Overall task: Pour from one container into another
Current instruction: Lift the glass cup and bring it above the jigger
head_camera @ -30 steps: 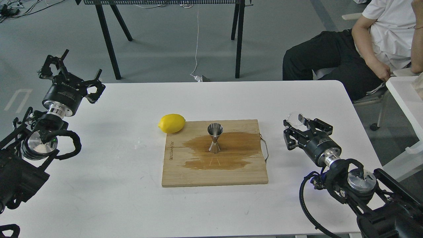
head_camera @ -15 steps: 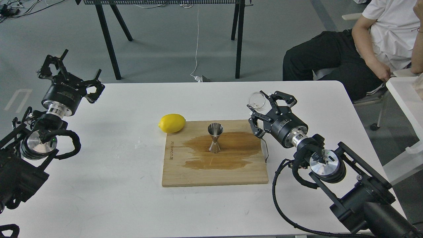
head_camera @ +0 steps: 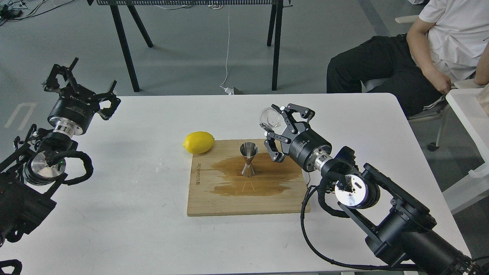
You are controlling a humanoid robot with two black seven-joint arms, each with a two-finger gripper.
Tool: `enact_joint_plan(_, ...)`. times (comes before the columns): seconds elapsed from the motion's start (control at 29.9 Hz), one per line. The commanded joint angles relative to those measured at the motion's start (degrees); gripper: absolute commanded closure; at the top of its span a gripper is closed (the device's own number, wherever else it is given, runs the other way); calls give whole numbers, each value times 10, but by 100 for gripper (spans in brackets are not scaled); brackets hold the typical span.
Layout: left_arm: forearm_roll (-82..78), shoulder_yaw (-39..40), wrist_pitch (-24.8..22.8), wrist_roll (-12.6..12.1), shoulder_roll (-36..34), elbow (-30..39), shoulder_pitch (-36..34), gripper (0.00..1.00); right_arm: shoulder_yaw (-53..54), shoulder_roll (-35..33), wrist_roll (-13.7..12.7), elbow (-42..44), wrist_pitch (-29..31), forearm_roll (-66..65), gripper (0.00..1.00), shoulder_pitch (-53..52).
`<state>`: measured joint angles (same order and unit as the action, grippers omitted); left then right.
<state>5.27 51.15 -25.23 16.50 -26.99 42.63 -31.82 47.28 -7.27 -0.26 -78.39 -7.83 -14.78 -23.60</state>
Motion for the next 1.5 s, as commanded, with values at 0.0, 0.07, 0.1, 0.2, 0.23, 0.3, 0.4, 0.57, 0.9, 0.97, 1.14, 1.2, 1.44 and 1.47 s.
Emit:
enact_joint_plan(0.0, 0, 0, 0, 0, 1, 0, 0, 0, -6, 0, 2, 0, 0, -27, 56, 1)
enact_joint_plan(0.07, 0, 0, 0, 0, 1, 1, 0, 0, -6, 0, 3, 0, -1, -52, 56, 5)
enact_joint_plan(0.1, 0, 0, 0, 0, 1, 0, 0, 0, -7, 1, 3, 0, -3, -66, 56, 6)
enact_joint_plan(0.2, 0, 0, 0, 0, 1, -1, 2, 0, -20, 2, 4, 1, -12, -101, 56, 7)
enact_joint_plan(0.23, 0, 0, 0, 0, 1, -2, 2, 0, -27, 2, 5, 1, -14, -106, 56, 7)
enact_joint_plan(0.3, 0, 0, 0, 0, 0, -2, 1, 0, -36, 2, 11, 1, -16, -115, 56, 7)
enact_joint_plan(0.4, 0, 1, 0, 0, 0, -2, 0, 0, -42, 2, 13, 9, -19, -130, 56, 6)
enact_joint_plan(0.57, 0, 0, 0, 0, 1, -2, 0, 0, -43, 2, 13, 12, -24, -133, 56, 5)
enact_joint_plan(0.9, 0, 1, 0, 0, 0, -3, 0, 0, -57, 16, 13, 25, -39, -181, 56, 0)
enact_joint_plan(0.97, 0, 1, 0, 0, 0, -4, -1, 0, -61, 16, 12, 24, -42, -182, 56, 0)
enact_joint_plan(1.14, 0, 1, 0, 0, 0, -4, -1, 0, -63, 16, 12, 25, -43, -183, 56, -7)
enact_joint_plan(1.2, 0, 1, 0, 0, 0, -4, -1, 0, -64, 16, 12, 26, -43, -184, 56, -11)
enact_joint_plan(1.44, 0, 2, 0, 0, 0, -4, -2, 0, -64, 23, 12, 41, -43, -199, 56, -15)
enact_joint_plan(1.47, 0, 2, 0, 0, 0, -4, -2, 0, -64, 23, 12, 41, -43, -199, 56, -16)
